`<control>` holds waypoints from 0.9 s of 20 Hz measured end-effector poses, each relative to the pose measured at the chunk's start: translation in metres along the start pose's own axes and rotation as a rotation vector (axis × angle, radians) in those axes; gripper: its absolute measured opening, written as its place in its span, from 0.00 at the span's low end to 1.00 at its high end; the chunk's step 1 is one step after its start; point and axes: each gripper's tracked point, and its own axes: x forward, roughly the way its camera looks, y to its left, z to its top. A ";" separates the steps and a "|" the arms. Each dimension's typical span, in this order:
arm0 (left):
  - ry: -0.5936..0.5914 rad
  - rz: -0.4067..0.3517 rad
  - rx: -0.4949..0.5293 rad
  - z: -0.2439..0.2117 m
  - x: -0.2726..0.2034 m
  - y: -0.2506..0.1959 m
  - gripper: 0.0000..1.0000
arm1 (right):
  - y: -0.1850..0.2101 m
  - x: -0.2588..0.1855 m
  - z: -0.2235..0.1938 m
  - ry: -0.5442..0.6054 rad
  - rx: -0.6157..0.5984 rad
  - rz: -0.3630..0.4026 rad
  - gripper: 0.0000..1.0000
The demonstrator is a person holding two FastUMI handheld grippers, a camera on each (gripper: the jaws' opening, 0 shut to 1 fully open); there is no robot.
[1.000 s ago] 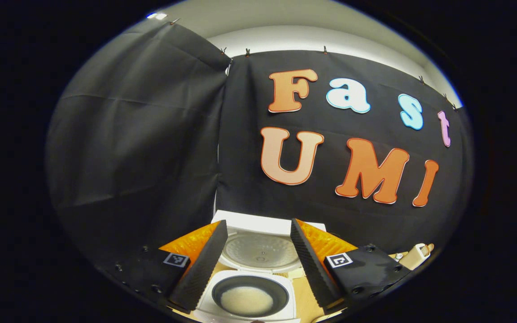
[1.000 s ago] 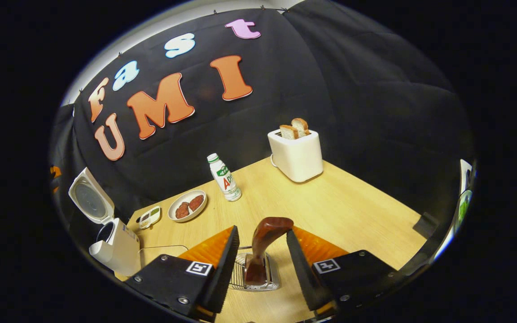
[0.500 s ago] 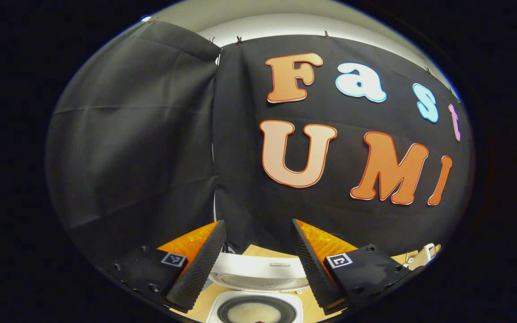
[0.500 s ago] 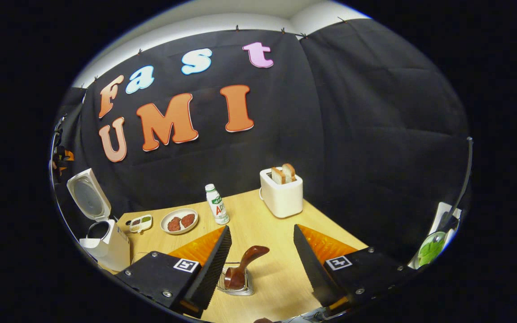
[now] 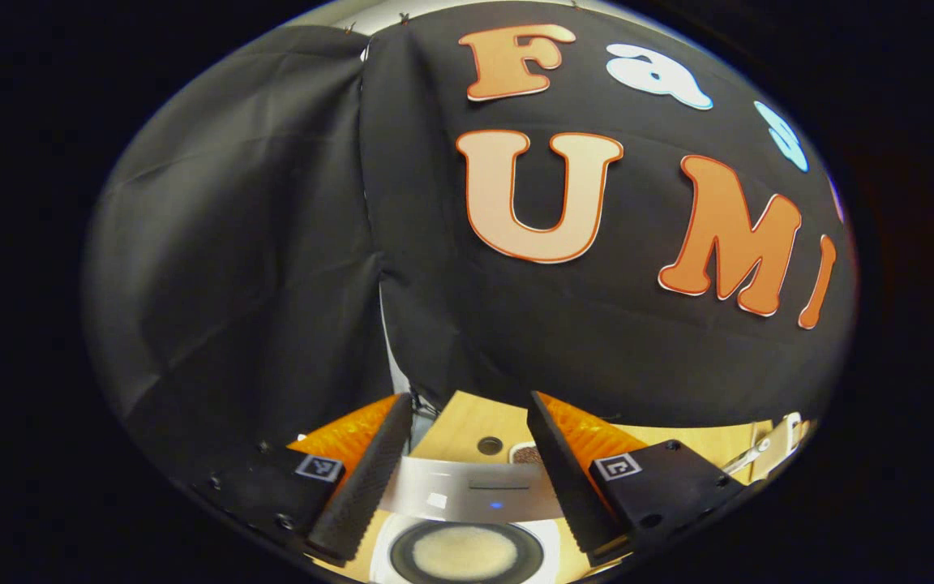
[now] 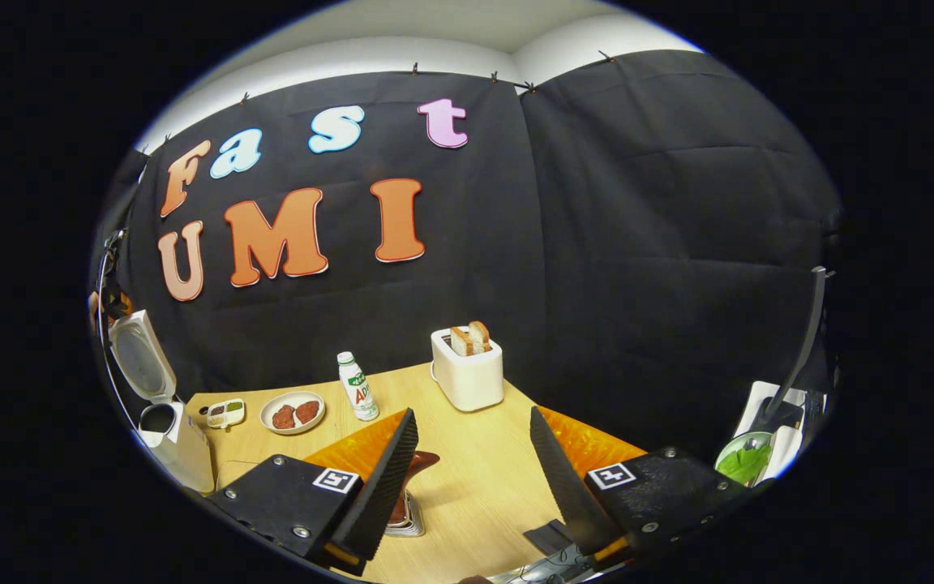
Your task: Close the left gripper, press the button to open the rice cooker; take a wooden spoon from the chopstick holder with the right hand, scoop a spoonful of rice and pour it into the rice cooker, then put the wooden spoon back into the chopstick holder.
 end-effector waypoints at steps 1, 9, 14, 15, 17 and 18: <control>0.001 -0.011 0.027 -0.004 -0.002 -0.004 0.94 | 0.005 -0.001 -0.001 0.003 0.008 0.013 0.87; 0.185 -0.119 0.023 -0.102 -0.060 -0.021 0.94 | 0.043 0.010 -0.019 0.032 -0.015 0.115 0.87; 0.356 -0.119 0.037 -0.174 -0.084 -0.018 0.94 | 0.074 0.017 -0.017 0.033 -0.023 0.189 0.88; 0.384 -0.117 0.034 -0.186 -0.087 -0.018 0.94 | 0.078 0.018 -0.017 0.030 -0.028 0.201 0.87; 0.435 -0.114 0.049 -0.207 -0.092 -0.020 0.94 | 0.088 0.019 -0.018 0.026 -0.031 0.222 0.88; 0.453 -0.112 0.053 -0.217 -0.094 -0.020 0.94 | 0.090 0.018 -0.020 0.029 -0.033 0.230 0.88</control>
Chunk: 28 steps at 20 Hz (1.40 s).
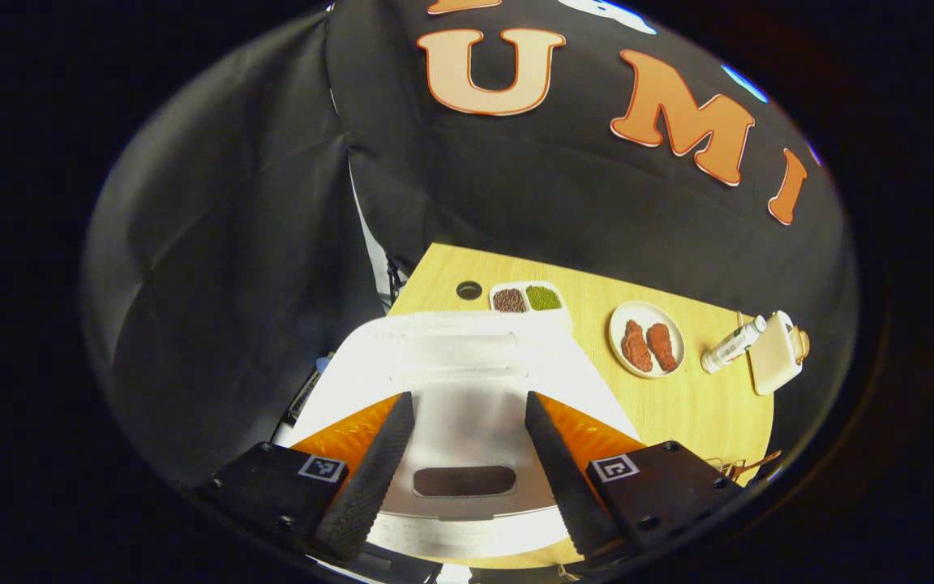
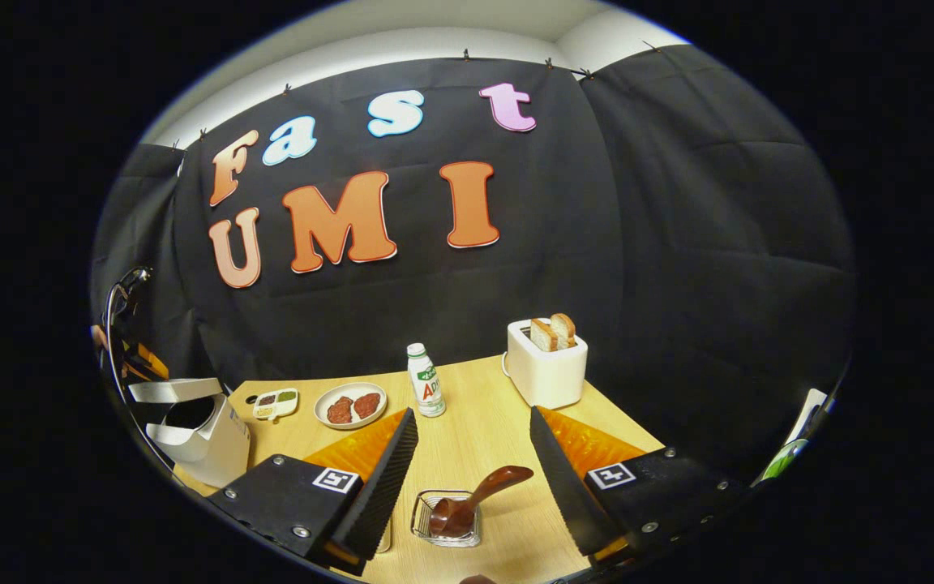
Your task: Close the left gripper, press the button to open the rice cooker; take a wooden spoon from the chopstick holder with the right hand, scoop a spoonful of rice and pour it into the rice cooker, then put the wooden spoon back into the chopstick holder.
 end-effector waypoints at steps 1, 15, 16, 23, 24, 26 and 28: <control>0.018 0.000 0.001 -0.010 0.001 0.001 0.93 | 0.002 0.000 -0.004 0.005 -0.002 0.007 0.88; 0.106 0.012 0.010 -0.060 0.024 0.002 0.96 | 0.001 -0.003 -0.016 0.018 0.014 0.002 0.87; 0.101 0.016 0.006 -0.060 0.021 0.003 0.96 | 0.003 -0.003 -0.015 0.019 0.009 0.005 0.87; -0.100 0.014 0.035 -0.025 -0.013 -0.003 0.96 | 0.025 0.001 0.013 -0.024 -0.058 0.054 0.87; -0.154 0.019 0.050 -0.012 -0.027 -0.006 0.95 | 0.030 0.002 0.021 -0.037 -0.065 0.068 0.87; -0.281 0.017 0.078 0.015 -0.061 -0.017 0.94 | 0.042 0.005 0.040 -0.077 -0.081 0.095 0.87; -0.416 0.009 0.090 0.038 -0.102 -0.028 0.94 | 0.058 0.006 0.062 -0.118 -0.101 0.127 0.87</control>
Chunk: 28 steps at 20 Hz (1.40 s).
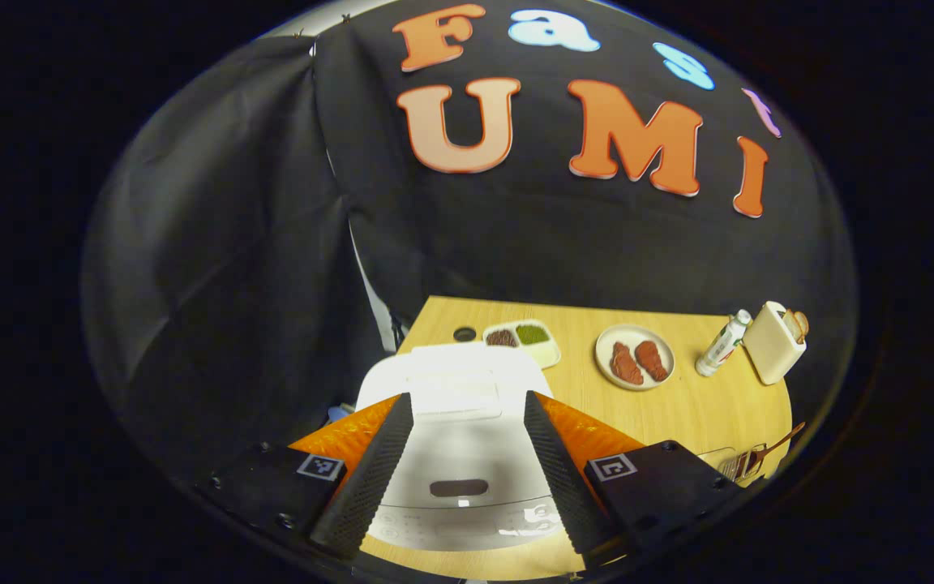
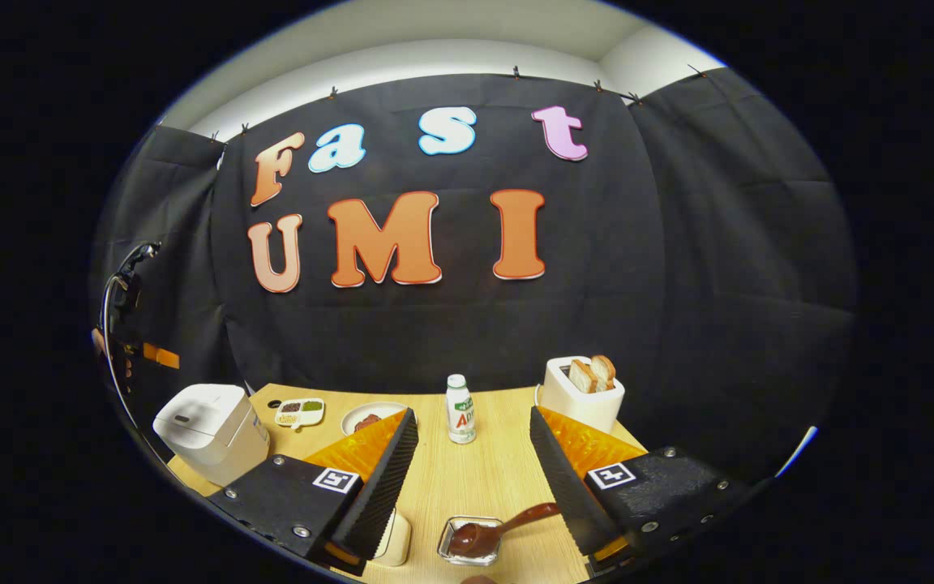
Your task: Close the left gripper, press the button to open the rice cooker; take a wooden spoon from the chopstick holder with the right hand, scoop a spoonful of rice and pour it into the rice cooker, then put the wooden spoon back into the chopstick holder.
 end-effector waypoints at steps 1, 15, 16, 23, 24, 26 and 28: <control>-0.069 -0.002 -0.007 0.014 -0.016 -0.003 0.94 | 0.011 0.004 0.010 -0.017 -0.008 0.025 0.87; -0.471 0.079 -0.065 -0.002 -0.168 -0.039 0.94 | 0.151 0.046 0.060 -0.146 -0.049 0.316 0.88; -0.489 0.080 -0.062 -0.001 -0.174 -0.043 0.94 | 0.157 0.046 0.064 -0.162 -0.047 0.324 0.87; -0.522 0.090 -0.019 -0.007 -0.187 -0.053 0.94 | 0.173 0.037 0.101 -0.305 -0.013 0.321 0.83; -0.520 0.089 -0.025 -0.008 -0.187 -0.053 0.94 | 0.173 0.037 0.103 -0.317 -0.012 0.318 0.88; -0.516 0.100 -0.036 -0.008 -0.186 -0.047 0.94 | 0.174 0.036 0.105 -0.328 -0.006 0.320 0.88; -0.521 0.112 -0.057 -0.007 -0.186 -0.042 0.95 | 0.172 0.035 0.109 -0.341 -0.006 0.321 0.88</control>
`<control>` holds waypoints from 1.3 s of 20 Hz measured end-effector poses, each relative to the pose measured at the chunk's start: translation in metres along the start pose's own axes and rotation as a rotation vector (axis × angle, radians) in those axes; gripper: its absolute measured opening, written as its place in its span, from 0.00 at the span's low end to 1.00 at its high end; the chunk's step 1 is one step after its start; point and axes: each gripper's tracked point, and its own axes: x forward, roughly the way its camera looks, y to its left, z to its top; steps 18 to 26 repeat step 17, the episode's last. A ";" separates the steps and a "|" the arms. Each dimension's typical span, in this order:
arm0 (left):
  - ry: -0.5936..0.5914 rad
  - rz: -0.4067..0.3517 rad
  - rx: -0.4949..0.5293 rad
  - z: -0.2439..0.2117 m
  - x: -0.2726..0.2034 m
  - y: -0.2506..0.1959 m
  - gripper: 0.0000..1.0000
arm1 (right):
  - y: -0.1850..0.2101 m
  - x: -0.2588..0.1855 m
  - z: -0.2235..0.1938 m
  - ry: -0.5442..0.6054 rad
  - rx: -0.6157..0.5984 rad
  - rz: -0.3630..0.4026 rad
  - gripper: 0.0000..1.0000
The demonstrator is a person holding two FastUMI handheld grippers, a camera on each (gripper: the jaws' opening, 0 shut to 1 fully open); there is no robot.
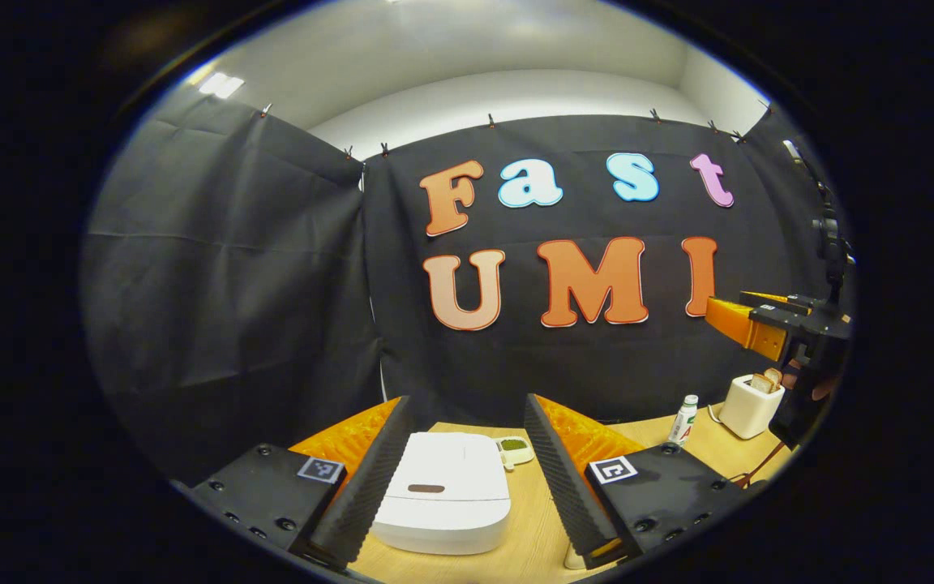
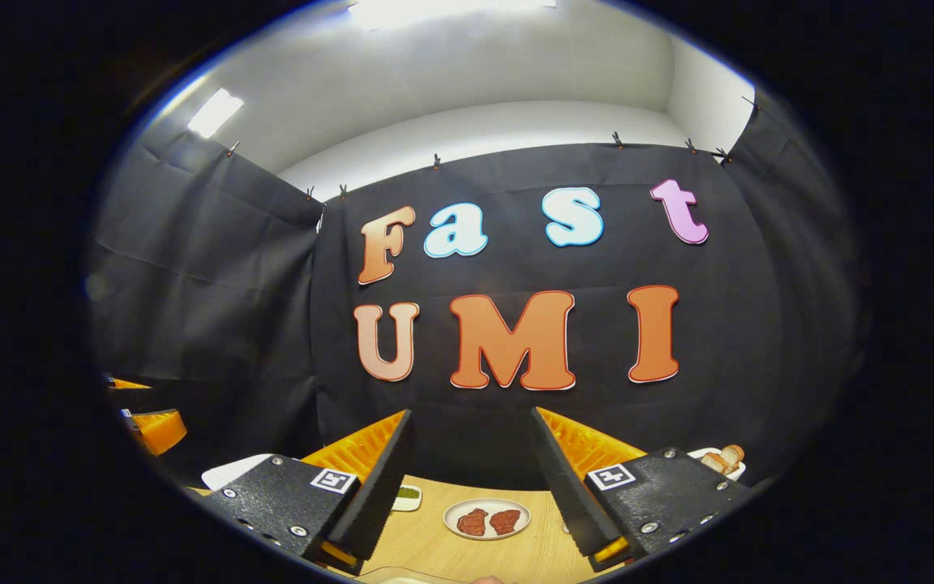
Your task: Close the left gripper, press the button to open the rice cooker; take a wooden spoon from the chopstick holder with the right hand, scoop a spoonful of rice and pour it into the rice cooker, then put the wooden spoon back into the chopstick holder.
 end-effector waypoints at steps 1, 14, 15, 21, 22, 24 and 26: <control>0.000 0.007 -0.007 -0.001 0.000 0.001 0.94 | 0.000 0.000 0.002 -0.009 -0.001 0.004 0.88; -0.001 0.012 0.009 -0.001 0.001 0.001 0.94 | -0.006 -0.007 0.008 -0.035 0.007 -0.002 0.89; -0.005 0.007 0.015 -0.001 0.002 0.000 0.94 | -0.006 -0.007 0.008 -0.036 0.003 -0.004 0.89; -0.004 -0.001 0.015 -0.001 0.002 -0.001 0.95 | -0.005 -0.008 0.008 -0.032 0.007 -0.002 0.89; -0.004 -0.001 0.015 -0.001 0.002 -0.001 0.95 | -0.005 -0.008 0.008 -0.032 0.007 -0.002 0.89; -0.004 -0.001 0.015 -0.001 0.002 -0.001 0.95 | -0.005 -0.008 0.008 -0.032 0.007 -0.002 0.89; -0.004 -0.001 0.015 -0.001 0.002 -0.001 0.95 | -0.005 -0.008 0.008 -0.032 0.007 -0.002 0.89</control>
